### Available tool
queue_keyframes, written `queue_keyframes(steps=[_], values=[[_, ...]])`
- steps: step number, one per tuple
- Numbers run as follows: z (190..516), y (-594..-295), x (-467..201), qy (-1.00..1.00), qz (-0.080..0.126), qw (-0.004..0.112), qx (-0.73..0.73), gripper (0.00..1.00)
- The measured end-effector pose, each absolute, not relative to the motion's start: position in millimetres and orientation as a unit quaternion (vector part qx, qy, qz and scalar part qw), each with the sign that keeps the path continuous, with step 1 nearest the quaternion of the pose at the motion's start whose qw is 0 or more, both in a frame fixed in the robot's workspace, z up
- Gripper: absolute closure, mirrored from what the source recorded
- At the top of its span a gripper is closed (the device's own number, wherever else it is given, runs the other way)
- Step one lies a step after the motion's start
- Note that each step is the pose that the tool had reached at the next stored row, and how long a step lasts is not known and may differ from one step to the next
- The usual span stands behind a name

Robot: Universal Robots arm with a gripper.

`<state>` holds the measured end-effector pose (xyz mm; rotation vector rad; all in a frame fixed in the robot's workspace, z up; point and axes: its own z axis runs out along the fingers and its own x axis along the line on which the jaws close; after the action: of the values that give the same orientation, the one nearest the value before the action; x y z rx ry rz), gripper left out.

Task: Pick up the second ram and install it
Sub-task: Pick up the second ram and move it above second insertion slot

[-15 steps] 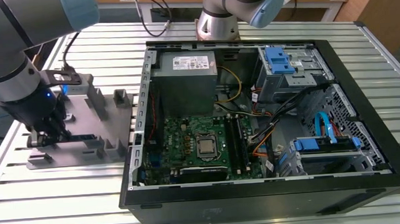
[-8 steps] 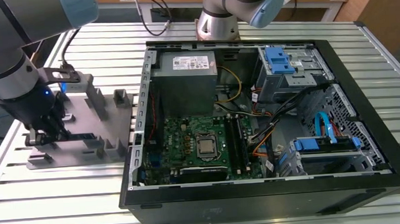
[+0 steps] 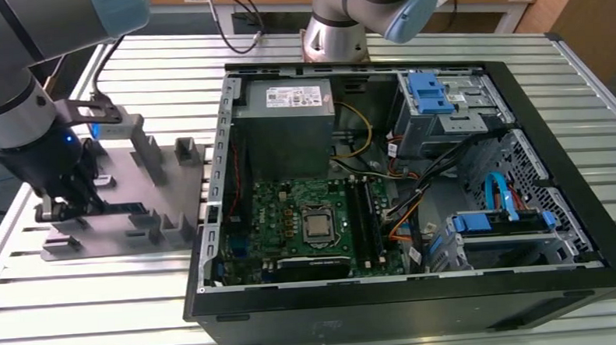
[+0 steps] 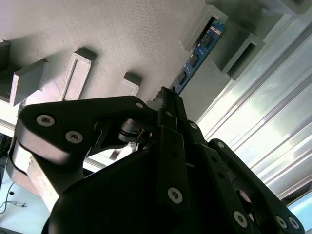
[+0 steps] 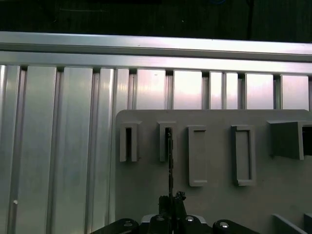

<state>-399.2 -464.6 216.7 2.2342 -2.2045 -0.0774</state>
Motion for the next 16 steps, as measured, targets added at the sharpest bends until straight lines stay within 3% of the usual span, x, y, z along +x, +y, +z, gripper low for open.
queue_keyframes(steps=[16], values=[[230,-465,-399,-0.702,-0.025,0.001,0.712,0.86]])
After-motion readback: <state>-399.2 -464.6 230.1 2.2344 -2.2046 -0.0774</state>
